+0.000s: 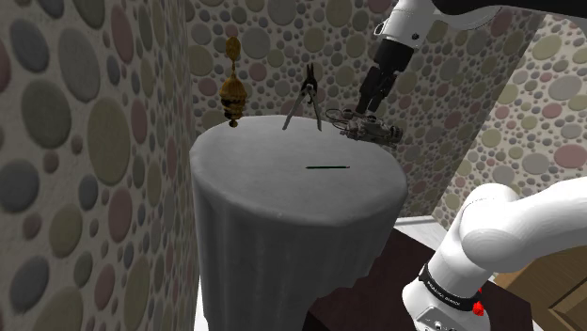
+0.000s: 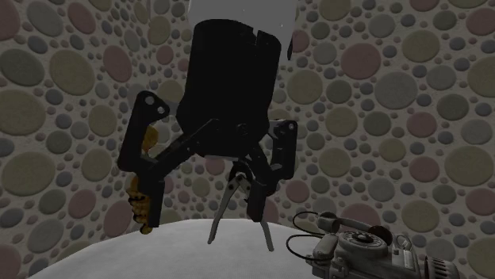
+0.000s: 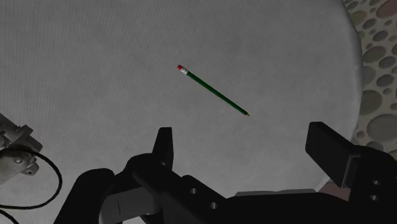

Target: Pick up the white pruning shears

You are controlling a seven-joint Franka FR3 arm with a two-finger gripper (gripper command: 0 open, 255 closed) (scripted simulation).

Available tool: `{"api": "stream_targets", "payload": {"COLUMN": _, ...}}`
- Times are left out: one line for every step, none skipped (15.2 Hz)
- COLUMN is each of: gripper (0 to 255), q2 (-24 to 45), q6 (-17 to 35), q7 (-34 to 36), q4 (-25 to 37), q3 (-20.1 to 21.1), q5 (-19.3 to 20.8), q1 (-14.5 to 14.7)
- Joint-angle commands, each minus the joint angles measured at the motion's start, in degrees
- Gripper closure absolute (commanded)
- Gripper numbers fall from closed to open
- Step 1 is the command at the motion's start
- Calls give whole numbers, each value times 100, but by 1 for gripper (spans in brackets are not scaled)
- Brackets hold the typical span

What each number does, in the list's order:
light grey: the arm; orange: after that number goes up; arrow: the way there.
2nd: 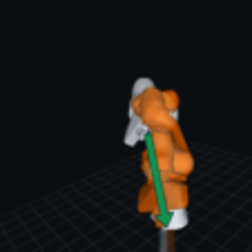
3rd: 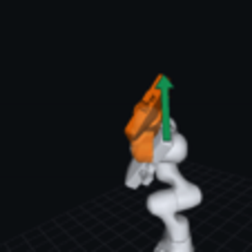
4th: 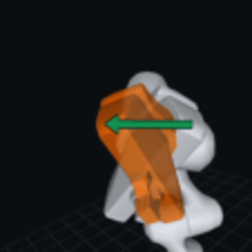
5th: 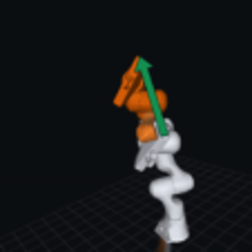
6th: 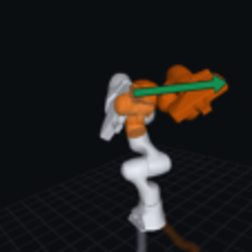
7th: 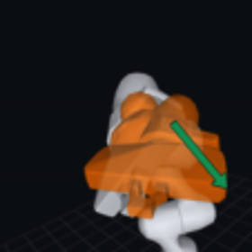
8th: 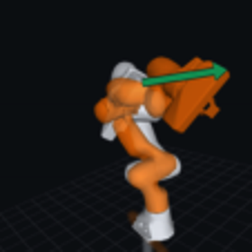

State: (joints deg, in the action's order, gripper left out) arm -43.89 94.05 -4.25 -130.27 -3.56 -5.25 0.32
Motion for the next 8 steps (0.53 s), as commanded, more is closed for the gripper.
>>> {"api": "stream_targets", "payload": {"gripper": 0, "q2": 0, "q6": 0, "q7": 0, "q4": 0, "q3": 0, "q5": 0, "q1": 0}}
{"api": "stream_targets", "payload": {"gripper": 0, "q2": 107, "q6": 162, "q7": -198, "q4": 25, "q3": -108, "q5": 38, "q1": 14}}
{"api": "stream_targets", "payload": {"gripper": 0, "q2": 222, "q6": 321, "q7": -394, "q4": 59, "q3": -217, "q5": 69, "q1": 33}}
{"api": "stream_targets", "payload": {"gripper": 0, "q2": 343, "q6": 477, "q7": -589, "q4": 102, "q3": -326, "q5": 93, "q1": 56}}
{"api": "stream_targets", "payload": {"gripper": 0, "q2": 470, "q6": 630, "q7": -785, "q4": 156, "q3": -436, "q5": 108, "q1": 82}}
{"api": "stream_targets", "payload": {"gripper": 0, "q2": 604, "q6": 779, "q7": -982, "q4": 219, "q3": -545, "q5": 114, "q1": 111}}
{"api": "stream_targets", "payload": {"gripper": 0, "q2": 743, "q6": 922, "q7": -1180, "q4": 291, "q3": -654, "q5": 111, "q1": 143}}
{"api": "stream_targets", "payload": {"gripper": 0, "q2": 888, "q6": 1061, "q7": -1378, "q4": 373, "q3": -764, "q5": 99, "q1": 180}}
